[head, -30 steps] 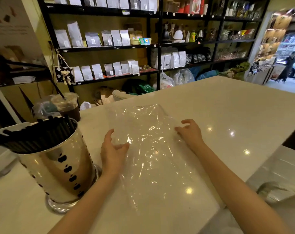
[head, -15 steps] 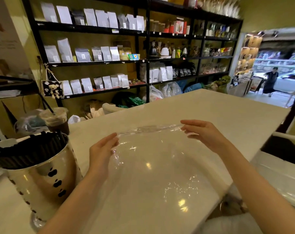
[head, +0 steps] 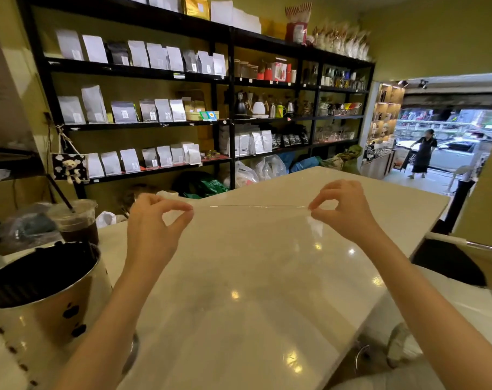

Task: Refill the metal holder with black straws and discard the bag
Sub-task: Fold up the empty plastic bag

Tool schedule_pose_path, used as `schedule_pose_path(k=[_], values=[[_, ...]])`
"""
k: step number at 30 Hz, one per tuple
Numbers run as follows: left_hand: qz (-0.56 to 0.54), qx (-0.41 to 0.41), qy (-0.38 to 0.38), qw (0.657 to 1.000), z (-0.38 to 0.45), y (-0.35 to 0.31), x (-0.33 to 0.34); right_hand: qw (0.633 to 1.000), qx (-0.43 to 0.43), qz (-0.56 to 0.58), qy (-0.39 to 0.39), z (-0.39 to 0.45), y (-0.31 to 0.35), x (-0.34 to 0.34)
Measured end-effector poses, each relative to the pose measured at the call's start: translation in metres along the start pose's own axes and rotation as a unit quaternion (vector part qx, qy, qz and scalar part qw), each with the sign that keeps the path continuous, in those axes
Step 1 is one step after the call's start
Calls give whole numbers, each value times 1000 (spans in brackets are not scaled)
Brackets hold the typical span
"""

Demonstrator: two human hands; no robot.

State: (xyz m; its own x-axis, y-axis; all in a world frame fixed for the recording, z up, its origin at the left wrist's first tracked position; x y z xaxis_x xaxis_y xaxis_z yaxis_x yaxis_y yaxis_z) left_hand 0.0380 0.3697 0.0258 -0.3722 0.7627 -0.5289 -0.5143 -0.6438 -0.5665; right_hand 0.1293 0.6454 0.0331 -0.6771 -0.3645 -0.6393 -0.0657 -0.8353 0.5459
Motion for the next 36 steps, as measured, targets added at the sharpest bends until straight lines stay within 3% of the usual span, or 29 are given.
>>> schedule_pose_path(k=[3, 7, 10, 13, 16, 21, 23, 29, 36], values=[[-19, 74, 4, 997, -2, -11, -4, 991, -76, -98, 53, -8, 15, -1], [-111, 135, 22, 984, -9, -29, -13, 979, -157, 25, 126, -24, 46, 9], [-157, 85, 8, 984, -9, -29, -16, 978, -180, 32, 100, -24, 58, 5], [-192, -53, 37, 979, -9, -24, -15, 977, -117, 159, 83, -17, 61, -15], [-254, -134, 119, 950, -10, -21, -6, 943, -23, 319, 96, -14, 56, -33], [-412, -172, 348, 824, -18, -22, 10, 877, 123, 459, 77, -24, 36, -20], [-407, -162, 380, 815, -22, -22, 16, 851, 167, 492, 81, -33, 29, -10], [-433, -214, 279, 830, -27, -23, 23, 825, 207, 519, 86, -55, 16, -3], [-423, -164, 230, 861, -36, -40, 12, 829, 166, 509, 159, -67, 15, -30]])
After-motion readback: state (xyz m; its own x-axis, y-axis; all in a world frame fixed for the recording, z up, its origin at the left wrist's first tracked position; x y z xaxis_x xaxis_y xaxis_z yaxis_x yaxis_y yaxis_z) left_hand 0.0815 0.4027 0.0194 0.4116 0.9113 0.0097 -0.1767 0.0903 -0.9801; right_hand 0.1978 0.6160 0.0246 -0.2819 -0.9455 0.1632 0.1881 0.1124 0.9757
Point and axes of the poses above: each hand's wrist, its own z-axis towards the middle knuckle, its own x-axis out of the palm, y = z × x, the point moved 1 cm from there along z, towards the middle knuckle, and after that the axes turned 8 degrees about z, right-handed, at the moved point
